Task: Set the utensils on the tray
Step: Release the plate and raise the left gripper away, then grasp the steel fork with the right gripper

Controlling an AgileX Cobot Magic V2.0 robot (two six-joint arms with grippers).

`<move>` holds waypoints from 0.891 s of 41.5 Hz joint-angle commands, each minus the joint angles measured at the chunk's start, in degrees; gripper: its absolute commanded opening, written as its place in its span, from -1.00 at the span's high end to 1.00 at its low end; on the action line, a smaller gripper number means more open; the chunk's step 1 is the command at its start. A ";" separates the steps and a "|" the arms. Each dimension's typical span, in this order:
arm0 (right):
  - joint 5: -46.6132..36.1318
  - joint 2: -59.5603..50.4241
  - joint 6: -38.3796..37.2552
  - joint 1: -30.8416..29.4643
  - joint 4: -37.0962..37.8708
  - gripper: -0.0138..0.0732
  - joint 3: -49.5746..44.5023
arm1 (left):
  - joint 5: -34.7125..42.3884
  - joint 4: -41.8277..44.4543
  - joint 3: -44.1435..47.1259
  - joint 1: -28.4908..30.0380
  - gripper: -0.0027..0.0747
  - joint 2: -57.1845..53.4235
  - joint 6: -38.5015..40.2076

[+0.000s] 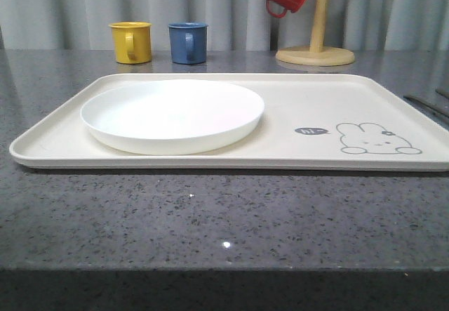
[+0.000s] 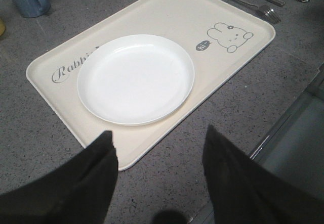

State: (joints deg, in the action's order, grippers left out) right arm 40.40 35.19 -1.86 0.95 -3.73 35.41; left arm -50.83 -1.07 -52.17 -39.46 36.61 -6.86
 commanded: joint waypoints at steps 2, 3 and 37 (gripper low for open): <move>2.44 3.61 2.62 -0.07 -2.73 -0.39 5.58 | 4.52 0.08 -1.35 0.08 -0.01 0.01 0.92; 4.01 4.57 3.23 -0.07 -3.32 -0.39 6.92 | 4.52 0.08 -1.35 0.08 -0.01 0.01 0.92; 21.15 48.16 1.04 4.42 2.08 -0.01 36.25 | 4.52 0.08 -1.35 0.08 -0.01 0.01 0.92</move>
State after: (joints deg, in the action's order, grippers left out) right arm 62.05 82.60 -0.73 5.27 -1.41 67.80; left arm -50.74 -0.68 -52.02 -39.46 36.61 -6.48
